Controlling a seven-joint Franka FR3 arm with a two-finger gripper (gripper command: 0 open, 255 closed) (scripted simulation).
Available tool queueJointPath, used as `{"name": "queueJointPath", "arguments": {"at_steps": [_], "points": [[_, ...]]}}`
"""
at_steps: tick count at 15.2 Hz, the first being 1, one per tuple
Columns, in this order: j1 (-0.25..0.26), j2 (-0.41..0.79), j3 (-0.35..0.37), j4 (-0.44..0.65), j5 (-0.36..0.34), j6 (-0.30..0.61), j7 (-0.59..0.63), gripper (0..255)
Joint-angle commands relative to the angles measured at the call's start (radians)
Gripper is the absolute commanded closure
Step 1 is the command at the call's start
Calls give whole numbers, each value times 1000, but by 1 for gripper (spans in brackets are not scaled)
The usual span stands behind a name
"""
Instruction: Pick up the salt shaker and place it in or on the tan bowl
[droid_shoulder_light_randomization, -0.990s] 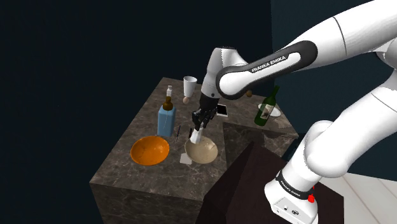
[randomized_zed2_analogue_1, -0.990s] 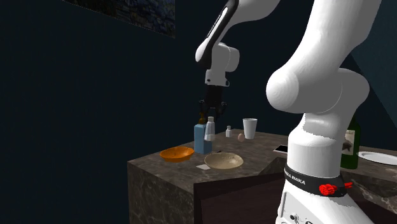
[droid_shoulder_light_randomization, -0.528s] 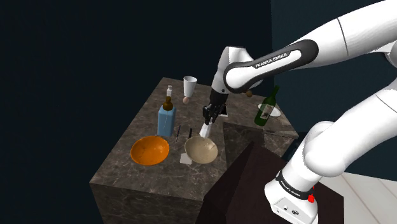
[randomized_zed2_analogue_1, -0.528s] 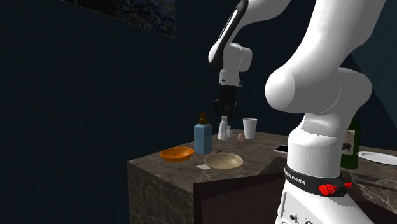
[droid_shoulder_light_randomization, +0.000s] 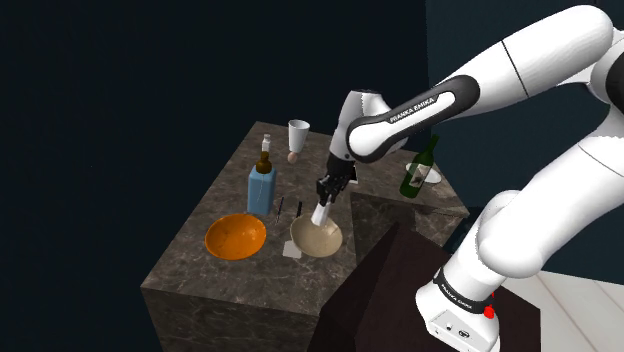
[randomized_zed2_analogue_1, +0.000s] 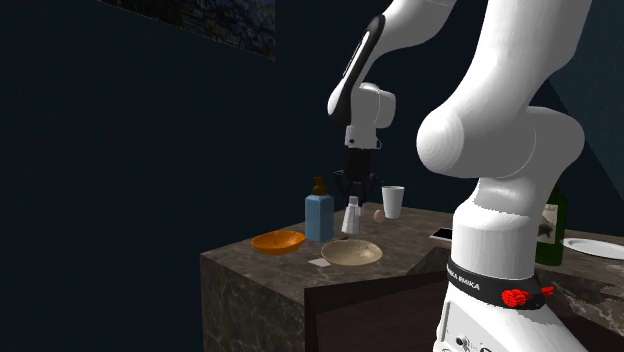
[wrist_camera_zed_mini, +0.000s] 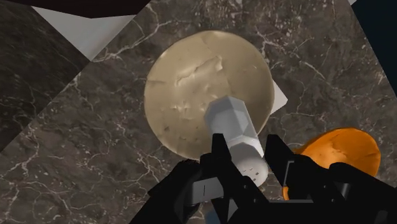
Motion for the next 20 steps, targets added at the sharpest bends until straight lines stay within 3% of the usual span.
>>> {"name": "queueJointPath", "arguments": {"at_steps": [1,10,17,18,20], "points": [[1,24,0,-10,4,34,-4,255],[6,142,3,-36,20,178,-24,255],[6,142,3,-36,20,178,-24,255],[6,142,3,-36,20,178,-24,0],[6,142,3,-36,20,178,-24,0]]}}
